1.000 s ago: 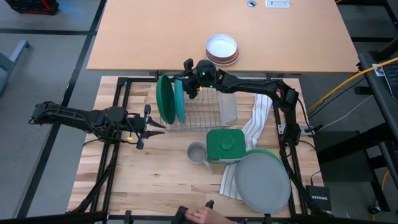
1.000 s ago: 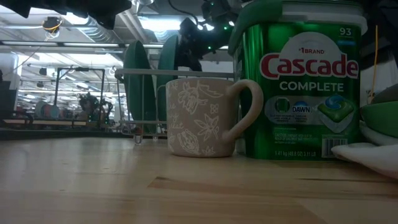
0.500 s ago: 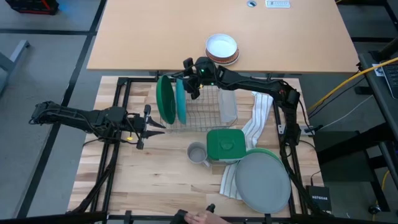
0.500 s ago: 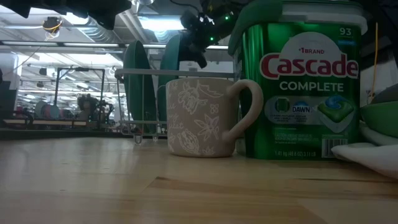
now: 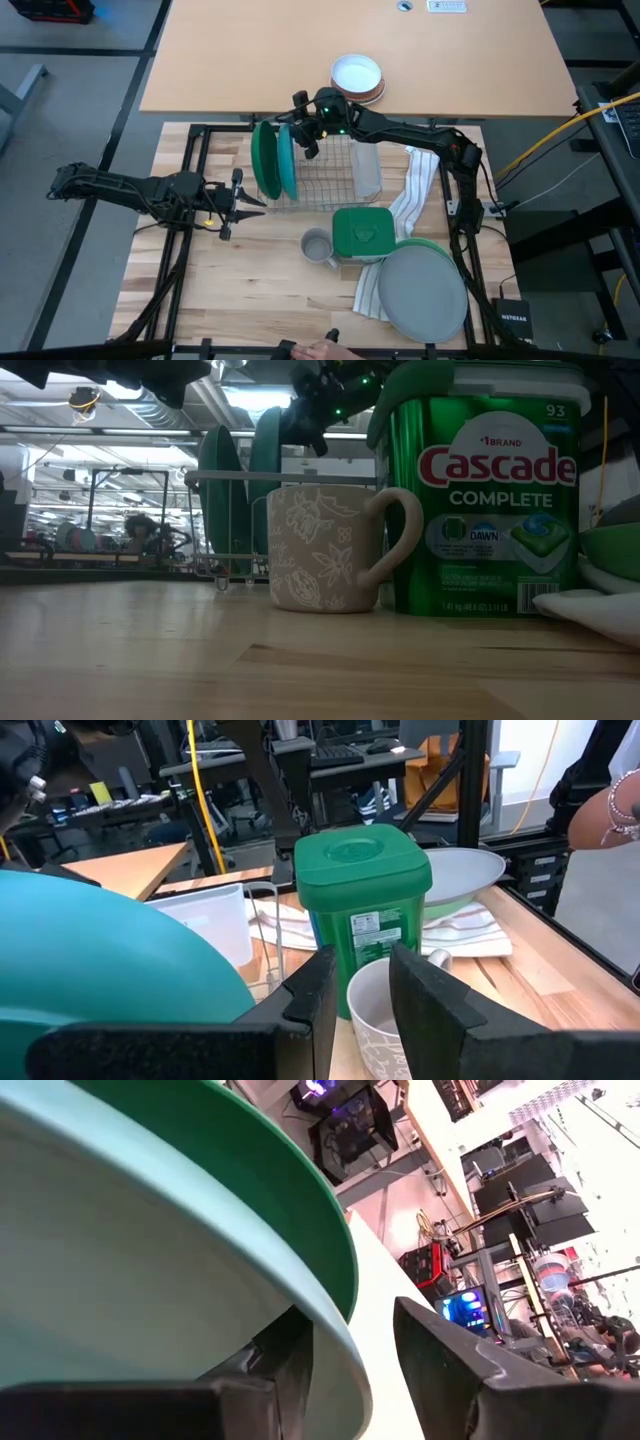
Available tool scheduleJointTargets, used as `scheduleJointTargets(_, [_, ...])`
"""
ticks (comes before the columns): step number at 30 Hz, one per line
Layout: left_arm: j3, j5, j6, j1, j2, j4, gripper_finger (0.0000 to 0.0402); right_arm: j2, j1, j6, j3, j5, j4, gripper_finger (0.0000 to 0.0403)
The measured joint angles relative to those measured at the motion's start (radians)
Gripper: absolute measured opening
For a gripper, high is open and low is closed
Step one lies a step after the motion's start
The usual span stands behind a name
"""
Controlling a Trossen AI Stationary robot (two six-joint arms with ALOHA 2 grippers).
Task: Sort dishes
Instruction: Put the blue plate in the dish rack
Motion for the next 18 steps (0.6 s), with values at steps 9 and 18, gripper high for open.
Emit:
scheduleJointTargets(9, [0.0,0.0,-0.021,0.0,0.0,-0.01,0.0084,0.027,0.0,-0.01,0.003,0.032,0.001,0.0144])
scheduleJointTargets(18, [0.0,0.0,-0.018,0.0,0.001,-0.012,0.0084,0.029,-0.001,-0.01,0.003,0.063,-0.072,0.0144])
